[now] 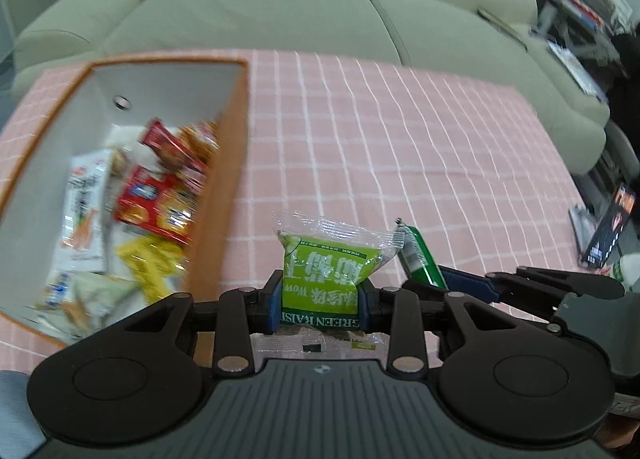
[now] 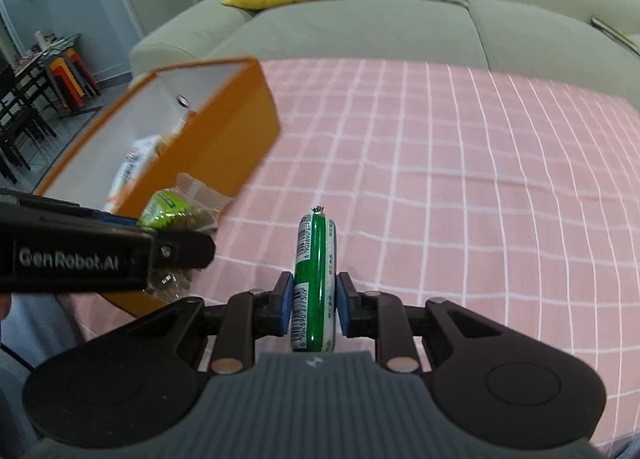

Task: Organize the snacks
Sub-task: 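Carry the raisin bag and stick snack over the box and open both tools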

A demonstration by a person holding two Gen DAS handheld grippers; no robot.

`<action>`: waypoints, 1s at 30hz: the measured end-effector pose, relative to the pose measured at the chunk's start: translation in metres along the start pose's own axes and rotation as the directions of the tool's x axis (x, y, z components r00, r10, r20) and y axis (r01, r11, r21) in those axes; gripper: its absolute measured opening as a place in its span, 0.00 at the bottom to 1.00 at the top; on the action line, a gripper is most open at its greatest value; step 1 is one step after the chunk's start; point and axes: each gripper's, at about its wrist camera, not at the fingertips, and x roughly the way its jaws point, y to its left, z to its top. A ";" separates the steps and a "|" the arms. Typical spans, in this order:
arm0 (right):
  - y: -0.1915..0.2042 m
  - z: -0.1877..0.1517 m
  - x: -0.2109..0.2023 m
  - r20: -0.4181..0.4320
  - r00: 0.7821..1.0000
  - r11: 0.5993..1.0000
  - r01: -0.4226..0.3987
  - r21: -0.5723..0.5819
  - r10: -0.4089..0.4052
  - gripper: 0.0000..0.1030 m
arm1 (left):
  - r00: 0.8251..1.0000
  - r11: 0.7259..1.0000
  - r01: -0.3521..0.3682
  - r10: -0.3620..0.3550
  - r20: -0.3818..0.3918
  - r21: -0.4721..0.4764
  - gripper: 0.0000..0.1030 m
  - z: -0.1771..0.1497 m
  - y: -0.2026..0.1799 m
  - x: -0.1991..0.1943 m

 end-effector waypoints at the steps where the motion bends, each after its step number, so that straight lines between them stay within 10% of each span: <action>1: 0.004 0.004 -0.003 0.010 1.000 1.000 -0.008 -0.006 0.008 0.19 | 1.000 1.000 -0.003 0.004 0.016 -0.007 0.38 0.001 0.005 -0.007; 19: 0.103 0.086 -0.018 0.117 0.976 0.970 -0.160 -0.181 0.183 0.19 | 0.983 0.993 -0.114 0.112 0.145 0.007 0.38 0.050 0.089 -0.069; 30: 0.152 0.131 0.047 0.061 0.987 0.926 -0.114 -0.360 0.146 0.18 | 0.986 0.987 -0.159 0.159 0.059 -0.003 0.38 0.077 0.129 -0.023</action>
